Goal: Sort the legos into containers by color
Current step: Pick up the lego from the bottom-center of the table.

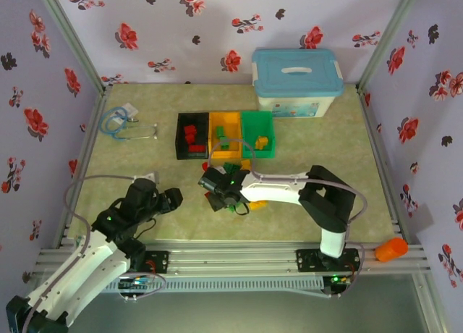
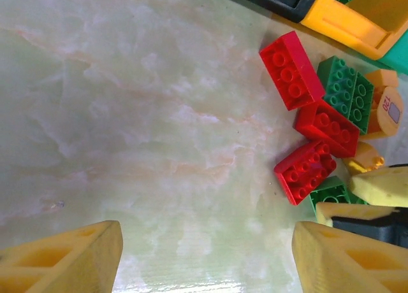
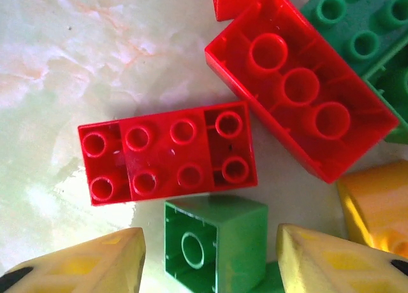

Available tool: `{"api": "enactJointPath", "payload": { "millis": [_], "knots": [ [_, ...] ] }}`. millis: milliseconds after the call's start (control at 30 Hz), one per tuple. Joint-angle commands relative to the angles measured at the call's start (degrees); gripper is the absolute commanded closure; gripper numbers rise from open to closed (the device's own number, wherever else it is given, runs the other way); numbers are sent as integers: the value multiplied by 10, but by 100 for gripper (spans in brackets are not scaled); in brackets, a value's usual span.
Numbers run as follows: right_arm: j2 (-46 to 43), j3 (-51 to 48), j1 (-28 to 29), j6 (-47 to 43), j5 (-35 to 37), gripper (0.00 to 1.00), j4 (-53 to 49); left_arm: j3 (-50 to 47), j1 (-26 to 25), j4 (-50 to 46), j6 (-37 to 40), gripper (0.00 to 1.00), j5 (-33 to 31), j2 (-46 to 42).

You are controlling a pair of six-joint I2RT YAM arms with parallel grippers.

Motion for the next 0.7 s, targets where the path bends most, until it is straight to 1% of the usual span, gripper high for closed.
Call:
{"api": "enactJointPath", "payload": {
  "millis": [0,100,167,267,367,433,567,667],
  "knots": [
    [29,27,3,-10,18,45,-27,-4,-5,-13,-12,30,-13,4],
    [45,34,3,-3,25,47,-40,-2,-7,-7,-10,30,-12,13],
    [46,33,6,2,32,51,-44,-2,-8,-5,-8,30,-13,16],
    [46,34,10,6,41,58,-49,-1,-8,-2,-7,31,-15,18],
    [36,46,13,4,52,68,-61,2,-8,-2,-6,31,-16,20],
    [20,59,12,2,67,72,-70,5,-9,-5,-3,32,-19,20],
    [-16,105,-5,-30,79,73,-99,10,-11,-17,7,31,-19,5],
    [-38,143,-43,-56,67,72,-102,9,-16,-28,10,32,-19,-14]
  ]
}}
